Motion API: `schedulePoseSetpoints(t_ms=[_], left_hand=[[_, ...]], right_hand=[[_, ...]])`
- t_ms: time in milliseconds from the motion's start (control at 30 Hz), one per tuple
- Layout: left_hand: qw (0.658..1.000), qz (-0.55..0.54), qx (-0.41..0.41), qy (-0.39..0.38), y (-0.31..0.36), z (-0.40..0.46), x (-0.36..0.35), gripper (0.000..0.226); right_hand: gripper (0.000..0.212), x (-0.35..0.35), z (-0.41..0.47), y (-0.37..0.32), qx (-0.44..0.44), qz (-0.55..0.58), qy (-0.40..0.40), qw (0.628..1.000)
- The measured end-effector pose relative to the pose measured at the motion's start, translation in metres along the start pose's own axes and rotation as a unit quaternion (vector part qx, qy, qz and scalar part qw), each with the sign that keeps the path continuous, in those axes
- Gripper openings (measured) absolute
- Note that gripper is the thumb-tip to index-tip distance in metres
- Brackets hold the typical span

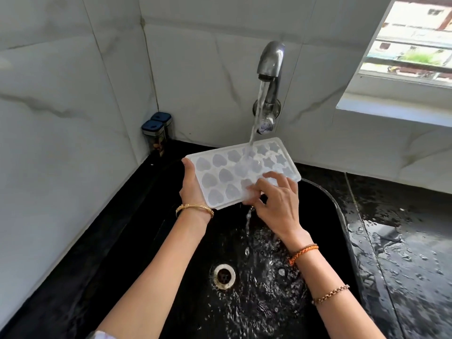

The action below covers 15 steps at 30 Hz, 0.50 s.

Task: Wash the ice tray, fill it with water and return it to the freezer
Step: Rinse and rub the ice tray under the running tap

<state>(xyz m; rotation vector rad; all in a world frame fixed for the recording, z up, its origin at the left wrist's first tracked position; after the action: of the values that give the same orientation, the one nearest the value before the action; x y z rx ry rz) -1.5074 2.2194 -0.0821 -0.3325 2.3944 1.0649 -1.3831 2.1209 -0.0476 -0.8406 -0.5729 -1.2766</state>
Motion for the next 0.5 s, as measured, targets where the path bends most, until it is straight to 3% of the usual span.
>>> schedulePoseSetpoints(t_ms=[167, 333, 500], left_hand=[[1.0, -0.008, -0.003, 0.0, 0.001, 0.003, -0.004, 0.061], [1.0, 0.001, -0.001, 0.001, 0.0, 0.008, -0.001, 0.064], [1.0, -0.015, -0.009, -0.003, 0.005, 0.015, -0.004, 0.066]], right_hand=[[0.019, -0.011, 0.004, -0.007, 0.068, -0.007, -0.06, 0.996], [0.024, 0.0, 0.008, 0.005, -0.007, -0.015, 0.006, 1.0], [0.009, -0.015, 0.012, -0.001, 0.058, -0.006, -0.078, 0.995]])
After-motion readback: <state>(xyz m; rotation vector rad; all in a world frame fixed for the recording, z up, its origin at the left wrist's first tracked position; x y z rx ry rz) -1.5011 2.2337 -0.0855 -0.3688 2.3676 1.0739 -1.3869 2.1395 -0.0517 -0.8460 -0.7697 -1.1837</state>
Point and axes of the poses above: each hand's wrist, its own z-axis towards the middle knuckle, its own x-axis out of the back of the hand, y = z × x, the point moved 5 cm from there along z, towards the middle knuckle, and after that the axes turned 13 degrees about x, right-handed, at the moved point
